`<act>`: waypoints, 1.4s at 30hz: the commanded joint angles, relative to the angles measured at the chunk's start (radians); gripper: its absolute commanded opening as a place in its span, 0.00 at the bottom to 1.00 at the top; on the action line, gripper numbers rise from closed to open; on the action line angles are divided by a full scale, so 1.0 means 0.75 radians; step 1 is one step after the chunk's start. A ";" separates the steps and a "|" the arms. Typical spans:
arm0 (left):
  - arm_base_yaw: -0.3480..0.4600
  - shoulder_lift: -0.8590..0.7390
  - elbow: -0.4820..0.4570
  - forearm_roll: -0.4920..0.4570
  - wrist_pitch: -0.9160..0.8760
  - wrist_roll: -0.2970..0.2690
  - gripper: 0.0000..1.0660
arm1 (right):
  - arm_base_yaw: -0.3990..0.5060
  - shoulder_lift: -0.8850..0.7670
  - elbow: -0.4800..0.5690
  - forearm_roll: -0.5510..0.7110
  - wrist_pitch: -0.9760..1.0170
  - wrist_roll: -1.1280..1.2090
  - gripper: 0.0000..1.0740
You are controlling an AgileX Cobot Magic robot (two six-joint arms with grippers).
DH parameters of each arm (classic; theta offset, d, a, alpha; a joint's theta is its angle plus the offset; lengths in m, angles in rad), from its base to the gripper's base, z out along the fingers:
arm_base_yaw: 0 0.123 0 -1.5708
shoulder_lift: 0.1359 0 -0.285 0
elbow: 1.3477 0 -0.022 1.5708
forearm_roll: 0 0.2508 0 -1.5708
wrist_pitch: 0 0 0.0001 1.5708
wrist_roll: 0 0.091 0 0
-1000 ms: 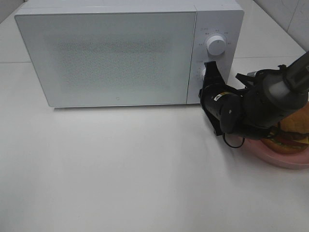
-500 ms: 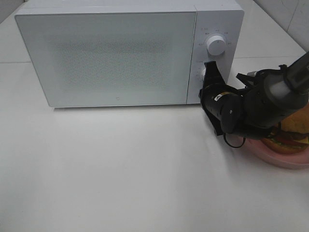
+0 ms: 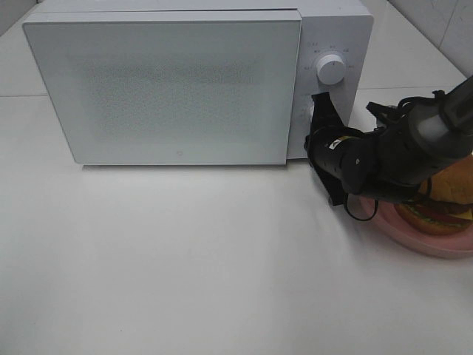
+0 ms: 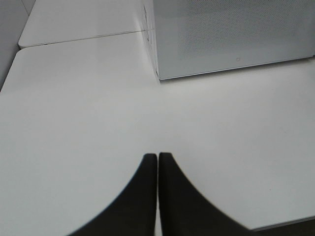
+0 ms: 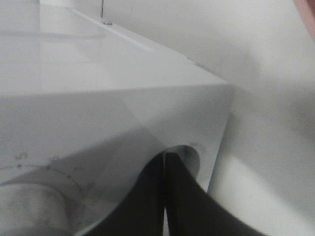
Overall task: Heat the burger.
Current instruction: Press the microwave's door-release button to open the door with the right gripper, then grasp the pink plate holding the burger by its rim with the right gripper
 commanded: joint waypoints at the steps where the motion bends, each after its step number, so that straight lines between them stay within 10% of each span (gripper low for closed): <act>1: 0.003 -0.025 0.000 -0.003 -0.009 0.004 0.00 | -0.023 -0.052 -0.107 -0.095 -0.356 0.004 0.00; 23: 0.003 -0.025 0.000 -0.003 -0.009 0.004 0.00 | -0.019 -0.176 0.073 -0.233 -0.244 0.011 0.04; 42: 0.003 -0.025 0.000 -0.003 -0.009 0.004 0.00 | -0.019 -0.316 0.376 -0.757 -0.341 0.037 0.06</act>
